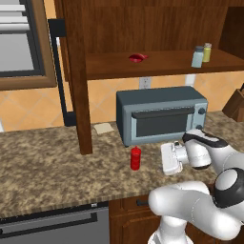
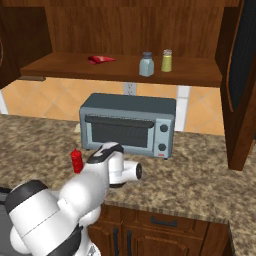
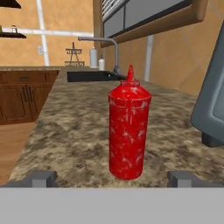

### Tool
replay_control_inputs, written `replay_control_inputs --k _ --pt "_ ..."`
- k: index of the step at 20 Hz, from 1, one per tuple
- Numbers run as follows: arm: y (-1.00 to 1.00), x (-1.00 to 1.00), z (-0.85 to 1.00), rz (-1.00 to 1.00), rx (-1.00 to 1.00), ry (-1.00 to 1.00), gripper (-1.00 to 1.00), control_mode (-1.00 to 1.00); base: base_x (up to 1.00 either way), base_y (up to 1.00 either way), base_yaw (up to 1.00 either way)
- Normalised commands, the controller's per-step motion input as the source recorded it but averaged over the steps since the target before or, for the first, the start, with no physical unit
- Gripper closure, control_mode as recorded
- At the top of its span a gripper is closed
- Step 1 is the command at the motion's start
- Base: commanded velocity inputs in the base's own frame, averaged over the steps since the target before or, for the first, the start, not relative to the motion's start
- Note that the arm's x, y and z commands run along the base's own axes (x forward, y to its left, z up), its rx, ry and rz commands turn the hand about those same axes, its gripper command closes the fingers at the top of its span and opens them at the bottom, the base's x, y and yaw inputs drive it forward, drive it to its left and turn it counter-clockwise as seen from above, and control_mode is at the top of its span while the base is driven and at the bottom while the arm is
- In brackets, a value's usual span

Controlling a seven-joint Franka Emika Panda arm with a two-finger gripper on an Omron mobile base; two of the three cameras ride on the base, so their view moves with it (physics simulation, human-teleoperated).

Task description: Put the shaker and condiment bottle from the counter next to their counterparts in the cabinet.

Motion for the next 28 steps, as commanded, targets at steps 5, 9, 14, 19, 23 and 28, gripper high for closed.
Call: replay_control_inputs --k 5,9,14,19,23,28 --pt "0.40 0.00 -0.01 0.00 0.00 -0.01 -1.00 -1.00 0.00 0.00 0.00" --pt "0.10 0.00 0.00 0.00 0.00 0.00 -1.00 -1.00 0.00 0.00 0.00" --pt "0.20 0.21 -0.03 -0.01 0.00 0.00 -1.00 -1.00 0.00 0.00 0.00" --pt "0.26 0.08 0.00 -0.02 0.00 0.00 -1.00 -1.00 0.00 0.00 0.00" --pt "0.00 0.00 0.00 0.00 0.00 0.00 -1.00 -1.00 0.00 0.00 0.00" --pt "0.40 0.00 0.00 -0.04 0.00 0.00 -1.00 -1.00 0.00 0.00 0.00"
